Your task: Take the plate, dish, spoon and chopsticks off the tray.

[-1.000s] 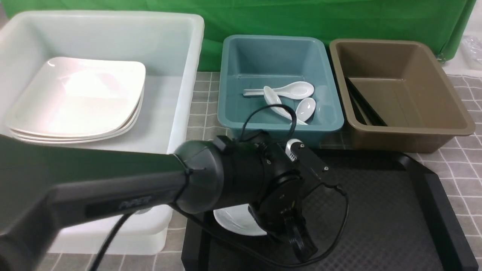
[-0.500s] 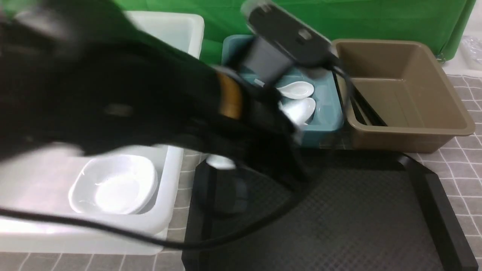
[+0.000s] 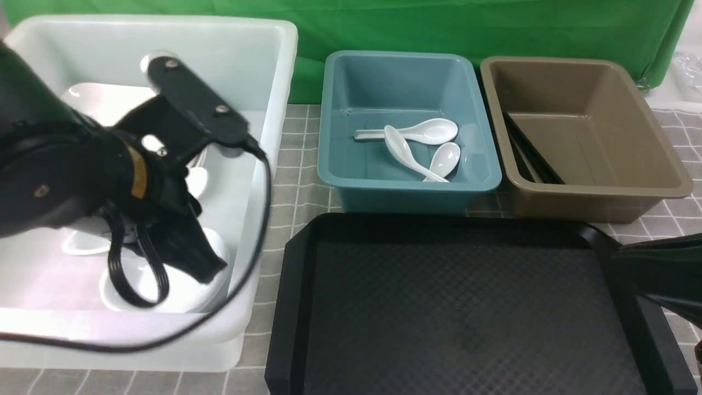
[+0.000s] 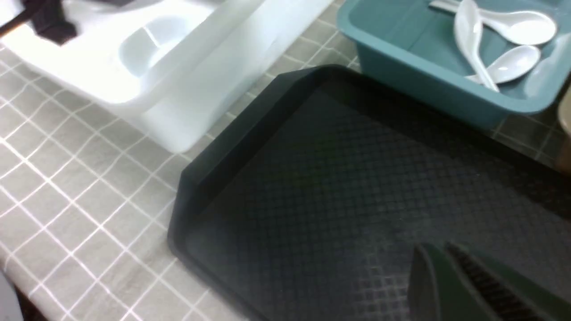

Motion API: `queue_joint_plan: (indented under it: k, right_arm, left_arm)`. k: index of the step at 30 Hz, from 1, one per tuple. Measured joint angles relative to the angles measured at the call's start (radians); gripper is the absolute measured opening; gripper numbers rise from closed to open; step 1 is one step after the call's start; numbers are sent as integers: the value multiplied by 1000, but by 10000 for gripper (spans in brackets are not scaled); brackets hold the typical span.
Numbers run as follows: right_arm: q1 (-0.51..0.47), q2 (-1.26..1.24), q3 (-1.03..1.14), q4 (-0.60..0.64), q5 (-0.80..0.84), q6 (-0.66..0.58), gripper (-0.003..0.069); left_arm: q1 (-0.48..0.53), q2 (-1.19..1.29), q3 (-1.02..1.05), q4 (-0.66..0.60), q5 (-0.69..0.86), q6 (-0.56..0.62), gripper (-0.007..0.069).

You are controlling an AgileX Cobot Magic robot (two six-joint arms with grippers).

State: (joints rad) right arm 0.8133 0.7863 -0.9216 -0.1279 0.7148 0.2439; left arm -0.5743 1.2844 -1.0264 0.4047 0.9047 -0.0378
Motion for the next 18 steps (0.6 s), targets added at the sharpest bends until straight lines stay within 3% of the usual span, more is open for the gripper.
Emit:
queue_joint_plan:
  k: [7,18]
  right_arm:
    - [0,0,0,4,-21,-21,64]
    - [0,0,0,42,2,-53,78]
  left_arm:
    - [90,117,9,-43,-39,70,32]
    - [115,217,15,-48,-43,116,34]
